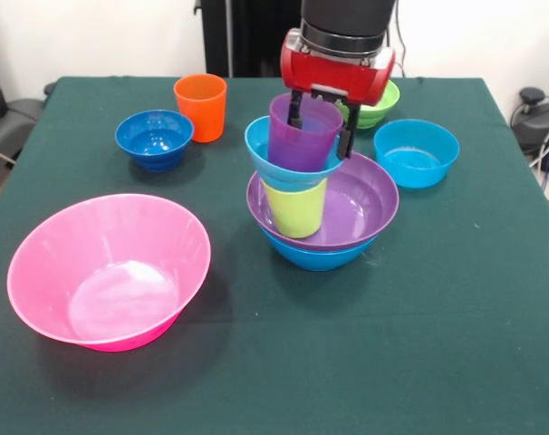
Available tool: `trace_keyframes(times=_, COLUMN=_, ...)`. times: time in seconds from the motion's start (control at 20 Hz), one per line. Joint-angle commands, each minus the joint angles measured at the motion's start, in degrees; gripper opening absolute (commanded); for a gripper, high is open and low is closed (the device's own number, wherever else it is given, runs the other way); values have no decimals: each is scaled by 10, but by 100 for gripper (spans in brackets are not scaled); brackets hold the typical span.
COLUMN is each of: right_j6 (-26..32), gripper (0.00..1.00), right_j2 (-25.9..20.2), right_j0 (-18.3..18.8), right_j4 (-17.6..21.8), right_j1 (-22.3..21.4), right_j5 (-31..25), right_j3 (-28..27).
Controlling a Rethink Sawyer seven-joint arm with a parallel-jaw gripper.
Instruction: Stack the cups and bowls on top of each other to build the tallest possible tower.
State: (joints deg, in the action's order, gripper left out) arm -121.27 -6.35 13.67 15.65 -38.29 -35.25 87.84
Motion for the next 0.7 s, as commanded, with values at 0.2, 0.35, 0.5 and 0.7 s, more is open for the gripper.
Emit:
trace_keyframes(times=0.2, right_j6=108, gripper=100, right_j2=-73, right_j0=24, right_j4=51, right_j1=29, right_j5=-9, right_j3=24)
trace_keyframes(times=0.35, right_j6=108, gripper=100, right_j2=-86, right_j0=28, right_j4=47, right_j1=33, right_j5=-8, right_j3=24)
trace_keyframes(times=0.5, right_j6=109, gripper=100, right_j2=-101, right_j0=34, right_j4=40, right_j1=36, right_j5=-6, right_j3=27)
trace_keyframes(times=0.7, right_j6=109, gripper=100, right_j2=-124, right_j0=41, right_j4=33, right_j1=43, right_j5=-2, right_j3=31)
